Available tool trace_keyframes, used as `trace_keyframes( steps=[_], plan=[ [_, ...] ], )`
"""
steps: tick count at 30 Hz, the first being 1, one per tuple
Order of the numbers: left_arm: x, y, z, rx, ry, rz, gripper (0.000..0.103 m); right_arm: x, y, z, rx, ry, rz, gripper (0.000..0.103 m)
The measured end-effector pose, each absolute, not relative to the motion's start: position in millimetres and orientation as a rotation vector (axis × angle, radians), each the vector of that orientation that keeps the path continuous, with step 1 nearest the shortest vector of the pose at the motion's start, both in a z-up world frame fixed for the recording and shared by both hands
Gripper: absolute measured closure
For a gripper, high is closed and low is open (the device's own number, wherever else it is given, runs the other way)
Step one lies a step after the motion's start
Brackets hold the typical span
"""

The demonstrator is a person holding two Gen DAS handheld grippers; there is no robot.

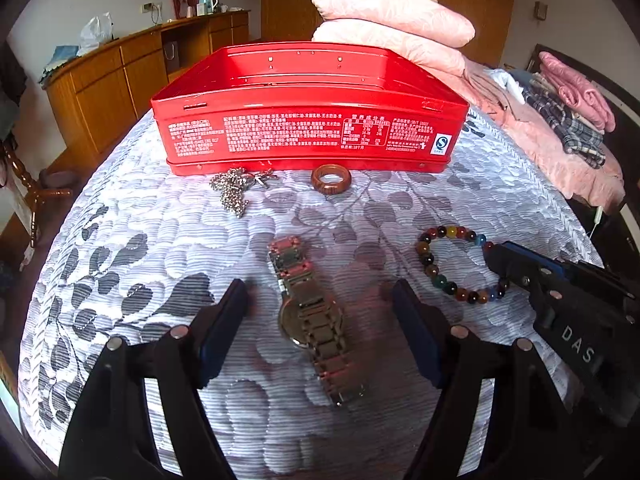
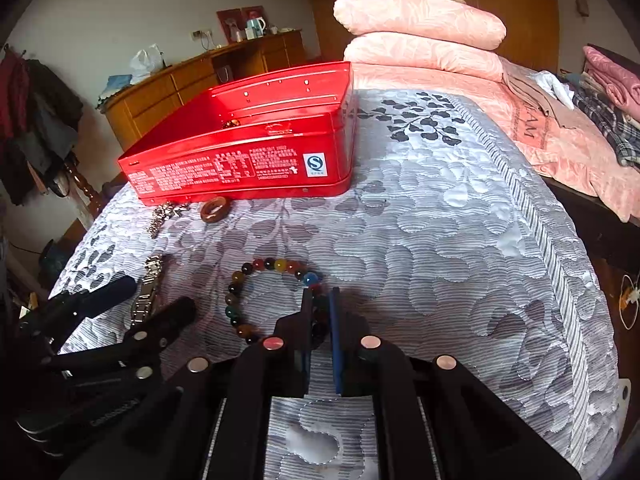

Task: Organize jewelry
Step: 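Grasp the silver watch with the left tool while the right tool grasps the colourful bead bracelet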

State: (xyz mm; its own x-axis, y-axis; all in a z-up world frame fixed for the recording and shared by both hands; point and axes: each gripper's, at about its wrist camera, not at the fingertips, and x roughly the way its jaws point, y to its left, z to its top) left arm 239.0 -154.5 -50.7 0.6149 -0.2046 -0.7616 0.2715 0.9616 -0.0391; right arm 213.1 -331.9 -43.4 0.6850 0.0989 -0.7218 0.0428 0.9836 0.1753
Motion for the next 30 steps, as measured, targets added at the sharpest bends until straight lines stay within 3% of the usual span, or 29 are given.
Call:
trace_keyframes(
  steps=[6, 8, 30],
  plan=[
    [237, -156, -50, 0.093, 0.849, -0.257, 0.055, 213, -331, -44, 0.181, 0.819, 0.023, 0.095],
    [236, -154, -50, 0.084, 0.838, -0.252, 0.073, 213, -330, -44, 0.171, 0.819, 0.016, 0.095],
    [223, -107, -41, -0.057, 0.789, -0.316, 0.074, 213, -325, -35, 0.141, 0.810, 0.016, 0.095]
  ],
)
